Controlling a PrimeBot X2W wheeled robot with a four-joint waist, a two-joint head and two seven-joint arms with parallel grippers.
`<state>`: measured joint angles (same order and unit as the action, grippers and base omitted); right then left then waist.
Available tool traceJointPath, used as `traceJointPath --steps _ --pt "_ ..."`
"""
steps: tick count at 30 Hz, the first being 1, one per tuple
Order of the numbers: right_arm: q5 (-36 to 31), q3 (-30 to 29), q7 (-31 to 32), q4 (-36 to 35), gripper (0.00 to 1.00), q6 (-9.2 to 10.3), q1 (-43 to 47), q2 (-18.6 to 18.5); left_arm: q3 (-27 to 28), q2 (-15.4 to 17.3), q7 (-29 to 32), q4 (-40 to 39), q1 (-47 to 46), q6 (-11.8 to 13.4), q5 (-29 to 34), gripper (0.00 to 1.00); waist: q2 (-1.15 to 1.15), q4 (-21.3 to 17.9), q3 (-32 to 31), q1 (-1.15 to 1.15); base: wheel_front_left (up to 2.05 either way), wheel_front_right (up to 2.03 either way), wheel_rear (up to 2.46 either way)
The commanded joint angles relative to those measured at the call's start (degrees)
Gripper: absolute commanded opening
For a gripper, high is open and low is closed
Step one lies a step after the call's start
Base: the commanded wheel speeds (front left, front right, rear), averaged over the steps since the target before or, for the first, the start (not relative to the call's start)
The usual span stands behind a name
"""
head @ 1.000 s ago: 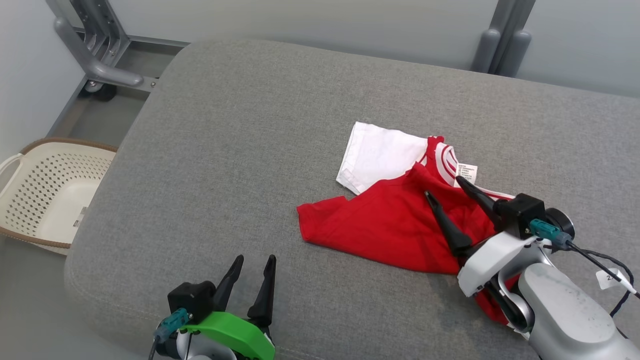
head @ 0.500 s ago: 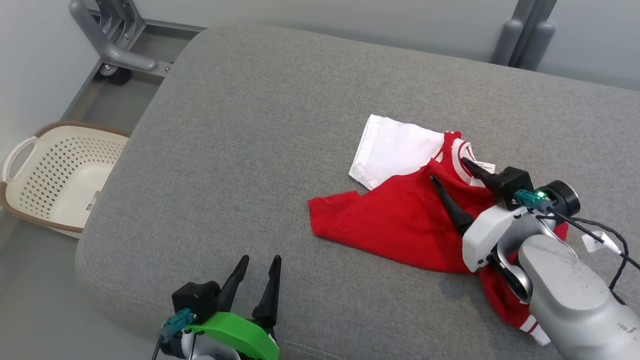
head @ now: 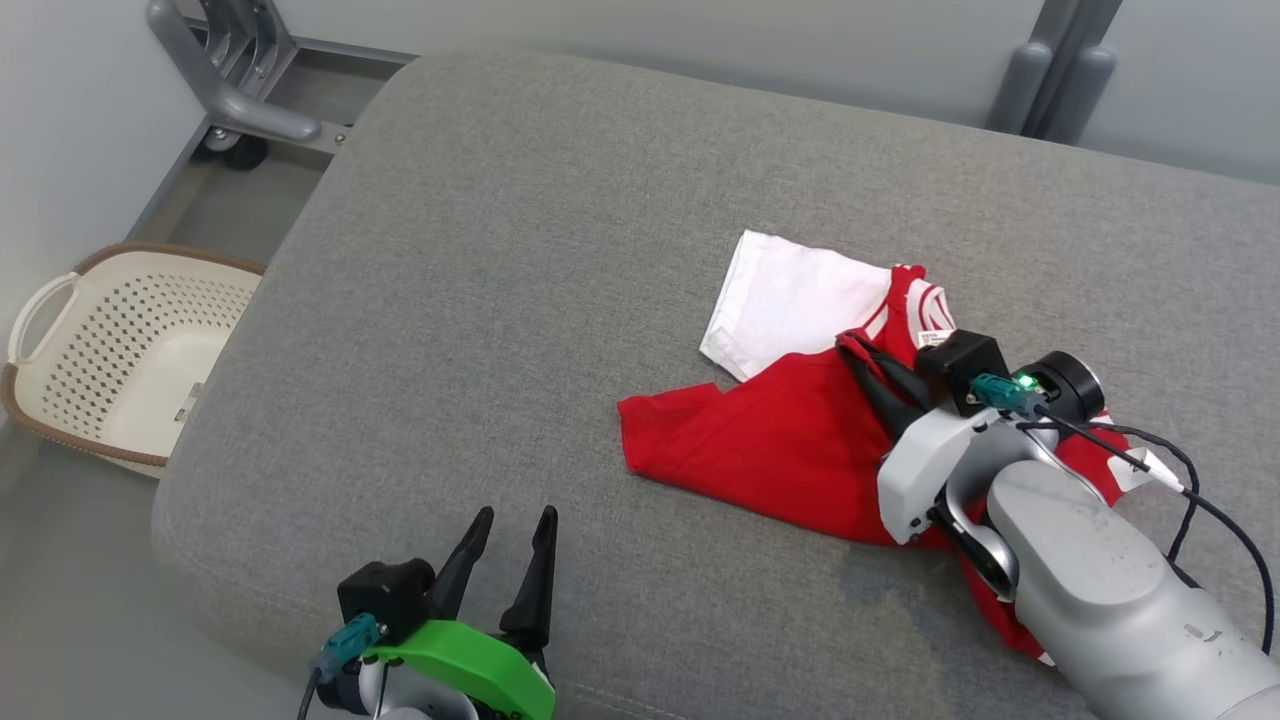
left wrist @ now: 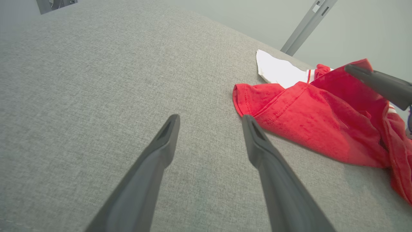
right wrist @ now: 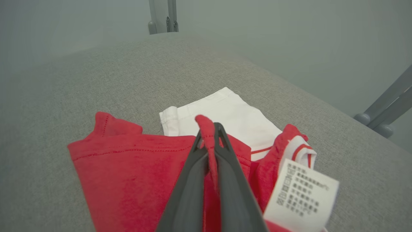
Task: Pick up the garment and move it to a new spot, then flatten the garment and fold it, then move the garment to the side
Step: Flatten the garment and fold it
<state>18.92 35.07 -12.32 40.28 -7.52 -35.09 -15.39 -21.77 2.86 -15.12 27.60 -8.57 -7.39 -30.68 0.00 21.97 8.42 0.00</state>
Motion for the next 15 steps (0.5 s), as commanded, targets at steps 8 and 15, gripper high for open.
traceJointPath --steps 8,15 --pt "5.9 7.8 -1.8 -7.8 0.0 0.07 3.7 2.3 0.4 0.1 0.0 0.2 0.8 -0.2 0.7 1.0 0.0 -3.3 -3.3 0.0 0.0 0.0 0.0" --pt "17.1 22.7 1.9 -18.8 0.0 0.05 4.2 1.3 0.5 0.1 0.0 1.5 1.2 -0.2 1.3 1.0 0.0 -4.4 -4.5 0.0 0.0 0.0 0.0"
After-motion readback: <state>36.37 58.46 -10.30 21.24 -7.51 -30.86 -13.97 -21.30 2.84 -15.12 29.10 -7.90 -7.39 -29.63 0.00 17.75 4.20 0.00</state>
